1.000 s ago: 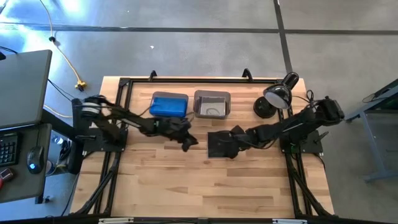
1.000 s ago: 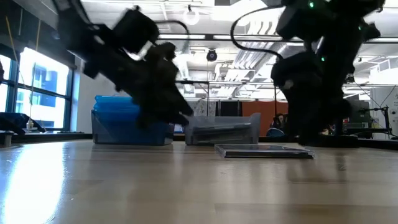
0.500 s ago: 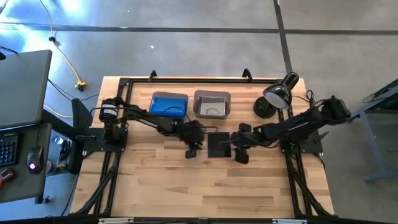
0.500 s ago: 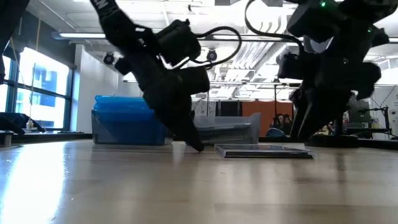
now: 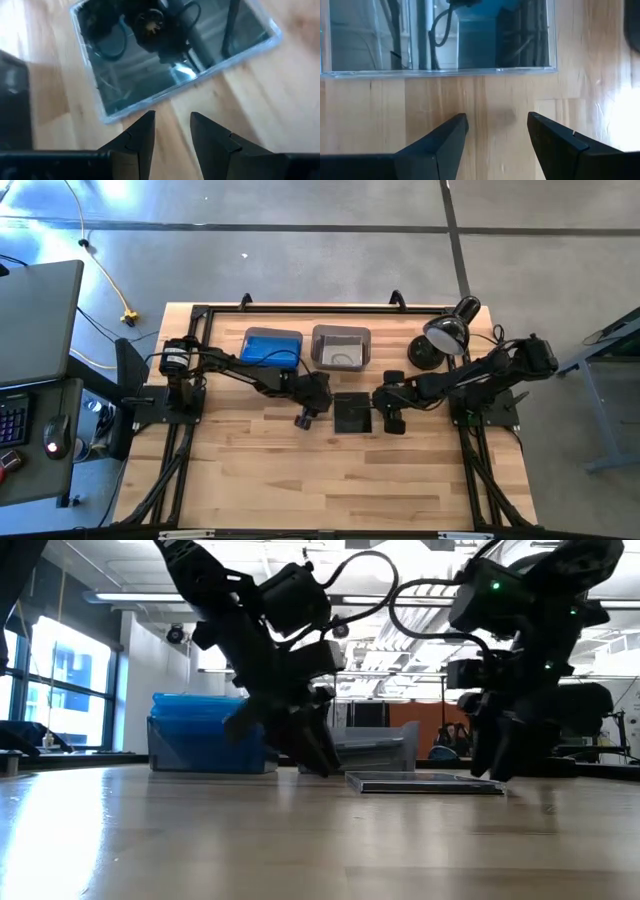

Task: Pick & place jewel cases by type
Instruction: Put the black CD case into the right black bin

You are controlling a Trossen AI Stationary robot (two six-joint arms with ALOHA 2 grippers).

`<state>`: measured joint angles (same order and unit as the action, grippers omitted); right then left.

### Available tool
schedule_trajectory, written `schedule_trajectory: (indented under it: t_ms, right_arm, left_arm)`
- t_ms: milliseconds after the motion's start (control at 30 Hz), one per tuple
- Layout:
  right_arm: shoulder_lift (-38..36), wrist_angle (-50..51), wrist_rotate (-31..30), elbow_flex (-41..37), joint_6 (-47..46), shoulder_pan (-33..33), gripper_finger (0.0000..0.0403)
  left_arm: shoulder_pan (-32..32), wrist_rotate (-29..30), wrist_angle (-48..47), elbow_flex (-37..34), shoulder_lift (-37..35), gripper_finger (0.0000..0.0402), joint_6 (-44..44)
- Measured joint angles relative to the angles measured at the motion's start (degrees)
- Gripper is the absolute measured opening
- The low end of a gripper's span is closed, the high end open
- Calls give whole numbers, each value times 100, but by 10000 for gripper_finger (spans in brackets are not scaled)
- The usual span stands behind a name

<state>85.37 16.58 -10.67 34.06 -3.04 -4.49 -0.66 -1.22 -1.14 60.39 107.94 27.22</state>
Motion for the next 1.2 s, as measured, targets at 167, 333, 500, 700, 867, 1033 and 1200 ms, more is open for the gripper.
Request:
schedule_trajectory:
  t_ms: [167, 333, 500, 700, 867, 1033, 1200]
  right_arm:
    - [19, -29, 102, 0, -65, 129, 213]
    - [30, -321, 423, -11, -101, 198, 213]
    - [41, -409, 463, -13, -161, 197, 213]
    - [43, -409, 505, -14, -447, 203, 213]
    - [52, -541, 644, -20, -445, 201, 213]
    - [52, -711, 841, -39, -188, 187, 213]
    - [54, -743, 777, -39, 299, 185, 213]
  left_arm:
    - [6, 209, 168, 2, 37, 122, 1049]
    - [48, 8, 672, 4, 89, 122, 1743]
    - [235, 0, 859, 12, 297, 122, 2453]
    - [568, 1259, 978, 20, 513, 122, 3517]
    - [603, 1074, 1383, -10, 544, 122, 3729]
    - [589, 844, 1351, 42, 544, 122, 4011]
    - [642, 935, 1373, 57, 534, 122, 4293]
